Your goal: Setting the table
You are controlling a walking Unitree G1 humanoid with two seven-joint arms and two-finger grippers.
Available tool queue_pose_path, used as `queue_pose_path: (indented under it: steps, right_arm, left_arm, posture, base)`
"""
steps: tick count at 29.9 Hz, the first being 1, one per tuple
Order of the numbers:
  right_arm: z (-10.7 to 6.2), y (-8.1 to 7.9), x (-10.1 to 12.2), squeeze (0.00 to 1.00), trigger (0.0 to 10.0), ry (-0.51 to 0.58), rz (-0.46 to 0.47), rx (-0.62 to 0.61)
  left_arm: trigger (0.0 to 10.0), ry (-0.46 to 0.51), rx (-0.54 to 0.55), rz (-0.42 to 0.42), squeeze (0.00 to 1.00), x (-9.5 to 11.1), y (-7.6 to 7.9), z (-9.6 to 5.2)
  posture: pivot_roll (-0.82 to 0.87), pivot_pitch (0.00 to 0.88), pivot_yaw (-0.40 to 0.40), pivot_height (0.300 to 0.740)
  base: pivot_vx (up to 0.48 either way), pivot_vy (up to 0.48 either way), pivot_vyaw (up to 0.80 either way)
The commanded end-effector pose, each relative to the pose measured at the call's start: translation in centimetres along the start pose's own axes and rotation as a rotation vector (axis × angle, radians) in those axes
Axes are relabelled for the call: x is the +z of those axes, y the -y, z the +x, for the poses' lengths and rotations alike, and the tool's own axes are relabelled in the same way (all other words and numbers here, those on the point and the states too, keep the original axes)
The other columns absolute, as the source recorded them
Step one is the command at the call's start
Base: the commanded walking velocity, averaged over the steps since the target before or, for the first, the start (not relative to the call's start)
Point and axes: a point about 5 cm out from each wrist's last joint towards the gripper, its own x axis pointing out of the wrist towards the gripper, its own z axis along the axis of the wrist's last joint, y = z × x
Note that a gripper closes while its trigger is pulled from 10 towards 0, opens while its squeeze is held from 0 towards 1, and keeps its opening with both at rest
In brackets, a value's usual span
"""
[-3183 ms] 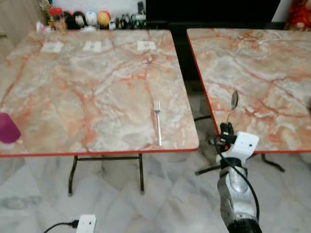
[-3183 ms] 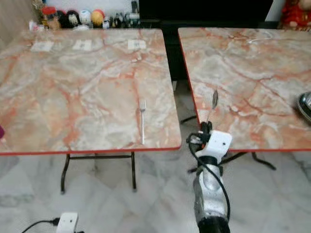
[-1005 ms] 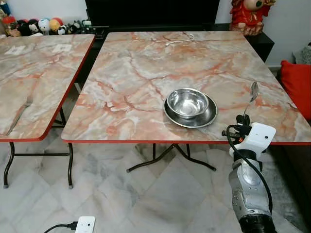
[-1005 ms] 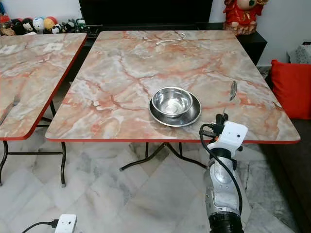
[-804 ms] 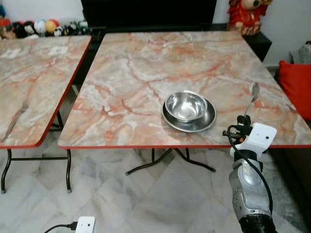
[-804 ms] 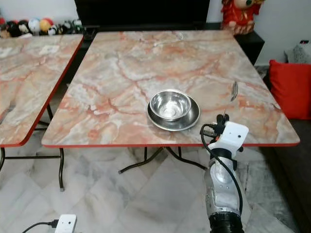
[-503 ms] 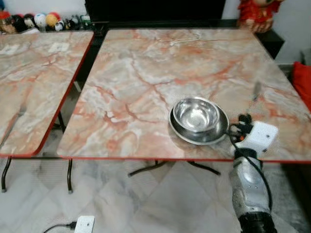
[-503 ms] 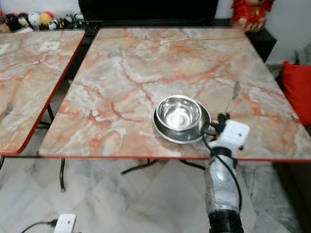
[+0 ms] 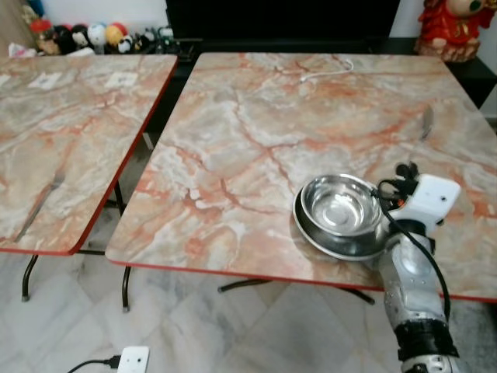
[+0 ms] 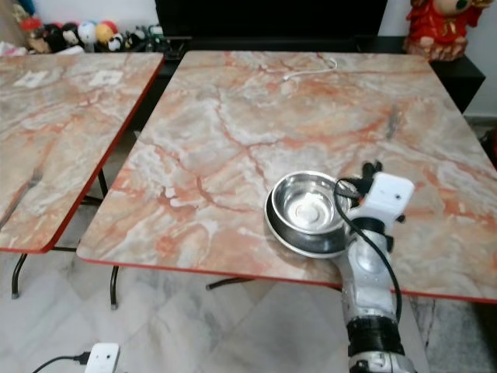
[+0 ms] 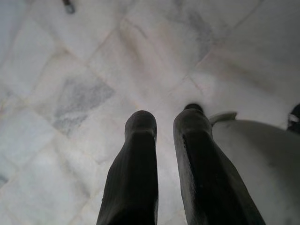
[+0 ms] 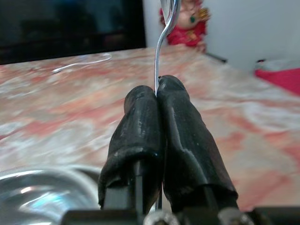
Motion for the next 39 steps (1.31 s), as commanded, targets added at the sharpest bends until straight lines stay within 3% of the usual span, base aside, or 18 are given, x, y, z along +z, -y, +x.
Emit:
queue_pose_path:
  steps: [1, 6, 8, 11, 13, 20, 30, 39]
  right_arm:
    - [0.6, 0.7, 0.7, 0.0, 10.0, 0.017, -0.009, -0.024]
    - [1.7, 3.0, 0.8, 0.0, 10.0, -0.09, -0.116, -0.034]
    - [1.9, 4.2, 0.6, 0.0, 10.0, -0.146, -0.037, -0.042]
    - [2.0, 5.0, 0.1, 0.0, 10.0, -0.207, -0.056, -0.045]
    - [2.3, 5.6, -0.6, 0.0, 10.0, -0.318, 0.031, 0.021]
    - [2.3, 4.7, -0.8, 0.0, 10.0, -0.452, 0.09, 0.227]
    - [0.9, 5.9, -1.8, 0.0, 10.0, -0.563, 0.189, 0.249]
    - [-1.0, 5.7, -3.1, 0.0, 10.0, -0.594, 0.396, 0.26]
  left_arm:
    - [10.0, -0.021, 0.007, 0.009, 0.0, -0.5, -0.3, -0.1]
    - [10.0, -0.022, 0.007, 0.008, 0.0, -0.4, -0.3, -0.1]
    - [10.0, -0.023, 0.004, 0.008, 0.0, -0.4, -0.3, -0.1]
    - [10.0, -0.023, 0.003, 0.008, 0.0, -0.4, -0.2, -0.1]
    - [10.0, -0.024, -0.002, 0.011, 0.0, -0.4, -0.2, -0.1]
    - [10.0, -0.022, -0.006, 0.005, 0.0, -0.3, -0.2, -0.1]
    - [10.0, -0.029, -0.009, 0.005, 0.0, -0.5, -0.2, -0.1]
    - [10.0, -0.027, -0.011, 0.014, 0.0, -0.5, -0.2, -0.1]
  posture:
    - [-0.09, 0.107, 0.025, 0.74]
    - [-0.1, 0.11, 0.026, 0.74]
    - [-0.1, 0.111, 0.03, 0.74]
    - [-0.1, 0.111, 0.03, 0.74]
    - [-0.11, 0.108, 0.032, 0.74]
    - [-0.1, 0.105, 0.027, 0.74]
    - [-0.11, 0.101, 0.023, 0.74]
    - [-0.11, 0.093, 0.027, 0.74]
  base:
    - [0.0, 0.0, 0.0]
    - [0.0, 0.0, 0.0]
    - [0.0, 0.0, 0.0]
    - [0.0, 0.0, 0.0]
    - [0.0, 0.0, 0.0]
    - [0.0, 0.0, 0.0]
    - [0.0, 0.0, 0.0]
    - [0.0, 0.0, 0.0]
